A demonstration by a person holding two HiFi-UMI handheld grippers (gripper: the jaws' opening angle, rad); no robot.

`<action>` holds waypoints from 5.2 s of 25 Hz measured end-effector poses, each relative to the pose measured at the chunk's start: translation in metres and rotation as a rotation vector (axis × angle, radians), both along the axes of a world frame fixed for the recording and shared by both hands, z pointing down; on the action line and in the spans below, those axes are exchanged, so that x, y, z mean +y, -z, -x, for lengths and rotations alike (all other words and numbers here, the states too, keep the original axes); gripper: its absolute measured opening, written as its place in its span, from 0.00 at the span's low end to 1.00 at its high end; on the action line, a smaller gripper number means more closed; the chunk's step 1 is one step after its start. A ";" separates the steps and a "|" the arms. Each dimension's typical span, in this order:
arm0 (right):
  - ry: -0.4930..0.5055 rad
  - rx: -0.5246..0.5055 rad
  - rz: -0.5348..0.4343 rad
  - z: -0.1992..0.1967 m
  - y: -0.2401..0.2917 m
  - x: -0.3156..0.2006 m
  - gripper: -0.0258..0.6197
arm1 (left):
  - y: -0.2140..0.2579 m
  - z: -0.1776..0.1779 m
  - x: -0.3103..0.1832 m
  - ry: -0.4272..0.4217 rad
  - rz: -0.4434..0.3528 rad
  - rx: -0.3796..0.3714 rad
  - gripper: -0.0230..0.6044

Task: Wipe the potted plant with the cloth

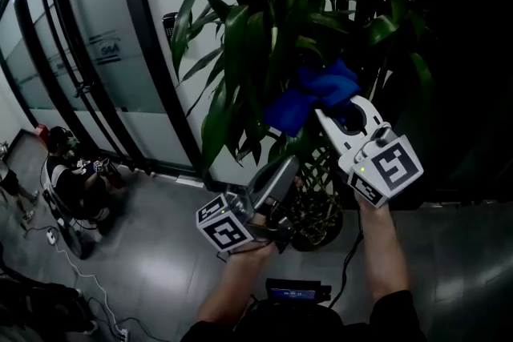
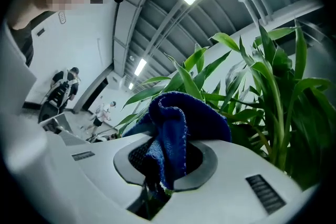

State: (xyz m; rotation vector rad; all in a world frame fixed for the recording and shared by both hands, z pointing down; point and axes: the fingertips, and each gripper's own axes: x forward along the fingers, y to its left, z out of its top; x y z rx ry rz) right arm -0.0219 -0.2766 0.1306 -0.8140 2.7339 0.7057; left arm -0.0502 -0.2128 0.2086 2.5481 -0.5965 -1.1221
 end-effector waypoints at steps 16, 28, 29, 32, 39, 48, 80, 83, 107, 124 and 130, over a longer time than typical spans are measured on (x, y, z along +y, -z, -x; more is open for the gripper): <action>0.106 0.274 0.085 0.008 -0.062 0.061 0.16 | -0.012 -0.007 0.003 -0.008 0.035 0.025 0.04; -0.025 -0.030 -0.164 -0.039 0.044 0.076 0.16 | -0.012 -0.002 0.006 -0.006 0.029 0.048 0.04; -0.055 -0.068 -0.173 -0.043 0.054 0.066 0.16 | -0.011 -0.003 0.006 -0.008 0.027 0.050 0.04; -0.108 -0.130 -0.163 -0.044 0.073 0.033 0.16 | -0.010 -0.003 0.007 -0.014 0.025 0.059 0.04; -0.089 0.027 -0.048 -0.018 0.022 -0.005 0.16 | -0.011 -0.006 0.012 -0.017 0.019 0.059 0.04; -0.068 0.281 -0.033 0.001 -0.035 0.020 0.16 | -0.013 -0.007 0.010 -0.035 0.026 0.062 0.04; -0.050 -0.018 -0.070 -0.037 0.016 0.073 0.16 | -0.010 0.005 0.016 -0.165 -0.012 0.208 0.27; -0.082 -0.097 -0.109 -0.045 0.035 0.071 0.16 | -0.005 0.006 0.021 -0.210 -0.042 0.255 0.38; -0.003 -0.165 -0.086 -0.059 0.035 0.073 0.16 | 0.008 -0.011 0.006 -0.270 -0.110 0.369 0.52; -0.001 0.309 -0.050 -0.006 -0.076 0.078 0.16 | 0.017 -0.025 0.026 -0.197 -0.174 0.295 0.65; 0.045 0.389 -0.040 -0.002 -0.103 0.096 0.16 | 0.016 -0.021 0.026 -0.189 -0.174 0.336 0.66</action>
